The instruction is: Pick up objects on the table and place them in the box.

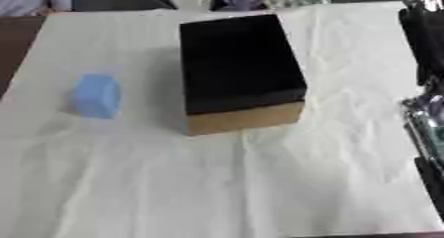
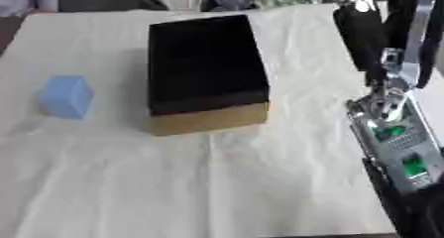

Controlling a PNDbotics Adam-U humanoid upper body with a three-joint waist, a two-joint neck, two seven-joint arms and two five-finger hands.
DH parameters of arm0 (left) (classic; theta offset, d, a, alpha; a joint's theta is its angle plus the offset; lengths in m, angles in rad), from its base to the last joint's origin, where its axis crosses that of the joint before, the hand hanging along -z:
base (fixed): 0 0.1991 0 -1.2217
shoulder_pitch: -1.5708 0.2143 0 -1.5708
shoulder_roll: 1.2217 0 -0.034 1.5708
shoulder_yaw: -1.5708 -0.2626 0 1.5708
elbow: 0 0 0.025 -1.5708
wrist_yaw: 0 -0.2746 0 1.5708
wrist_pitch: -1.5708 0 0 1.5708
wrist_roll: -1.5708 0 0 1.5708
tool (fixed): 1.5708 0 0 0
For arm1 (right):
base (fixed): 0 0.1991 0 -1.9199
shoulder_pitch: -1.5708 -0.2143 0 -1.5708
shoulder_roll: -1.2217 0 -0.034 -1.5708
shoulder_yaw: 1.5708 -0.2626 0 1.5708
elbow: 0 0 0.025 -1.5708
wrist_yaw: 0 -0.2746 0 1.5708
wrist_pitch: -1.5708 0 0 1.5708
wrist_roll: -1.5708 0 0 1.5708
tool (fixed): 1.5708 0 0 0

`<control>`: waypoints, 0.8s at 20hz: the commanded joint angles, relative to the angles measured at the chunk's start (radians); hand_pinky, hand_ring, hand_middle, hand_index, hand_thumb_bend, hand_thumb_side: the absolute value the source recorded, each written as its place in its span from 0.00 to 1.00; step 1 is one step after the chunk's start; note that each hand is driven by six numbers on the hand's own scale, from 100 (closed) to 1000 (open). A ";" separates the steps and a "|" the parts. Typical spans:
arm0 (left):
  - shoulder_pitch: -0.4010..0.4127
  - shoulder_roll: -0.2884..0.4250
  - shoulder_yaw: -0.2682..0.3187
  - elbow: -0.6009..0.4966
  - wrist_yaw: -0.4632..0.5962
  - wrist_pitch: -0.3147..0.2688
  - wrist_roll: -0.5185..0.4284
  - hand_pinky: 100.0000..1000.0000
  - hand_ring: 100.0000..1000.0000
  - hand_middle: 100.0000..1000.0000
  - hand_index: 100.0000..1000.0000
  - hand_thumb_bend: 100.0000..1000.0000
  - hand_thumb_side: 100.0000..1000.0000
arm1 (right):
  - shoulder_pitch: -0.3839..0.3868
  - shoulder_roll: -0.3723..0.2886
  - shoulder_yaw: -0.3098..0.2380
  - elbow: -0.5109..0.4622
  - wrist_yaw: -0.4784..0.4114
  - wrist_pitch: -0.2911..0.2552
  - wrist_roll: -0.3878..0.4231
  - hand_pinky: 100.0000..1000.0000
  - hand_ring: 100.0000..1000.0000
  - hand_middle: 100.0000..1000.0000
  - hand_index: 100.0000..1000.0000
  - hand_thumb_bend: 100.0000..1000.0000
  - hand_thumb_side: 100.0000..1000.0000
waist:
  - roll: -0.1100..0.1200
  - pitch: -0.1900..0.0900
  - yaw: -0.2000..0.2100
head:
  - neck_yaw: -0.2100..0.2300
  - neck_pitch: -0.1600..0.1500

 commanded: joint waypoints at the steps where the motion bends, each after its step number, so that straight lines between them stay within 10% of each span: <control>1: -0.006 0.023 0.009 -0.019 -0.006 -0.002 -0.001 0.86 0.61 0.73 0.89 0.07 0.37 | -0.012 -0.014 -0.003 -0.015 0.004 0.000 0.002 0.82 0.78 0.56 0.77 0.00 0.32 | -0.001 -0.015 -0.001 | 0.007 -0.001; 6: -0.041 0.121 0.016 -0.019 -0.035 0.069 -0.011 0.85 0.60 0.73 0.89 0.06 0.35 | -0.006 -0.017 -0.001 -0.015 0.002 0.003 0.001 0.82 0.78 0.56 0.77 0.00 0.32 | 0.001 -0.016 0.004 | 0.008 0.006; 16: -0.161 0.461 -0.045 -0.005 -0.068 0.416 -0.145 0.84 0.61 0.73 0.89 0.00 0.38 | -0.004 -0.020 0.003 -0.015 0.000 0.008 0.009 0.82 0.78 0.56 0.77 0.00 0.32 | 0.005 -0.031 0.006 | 0.003 0.015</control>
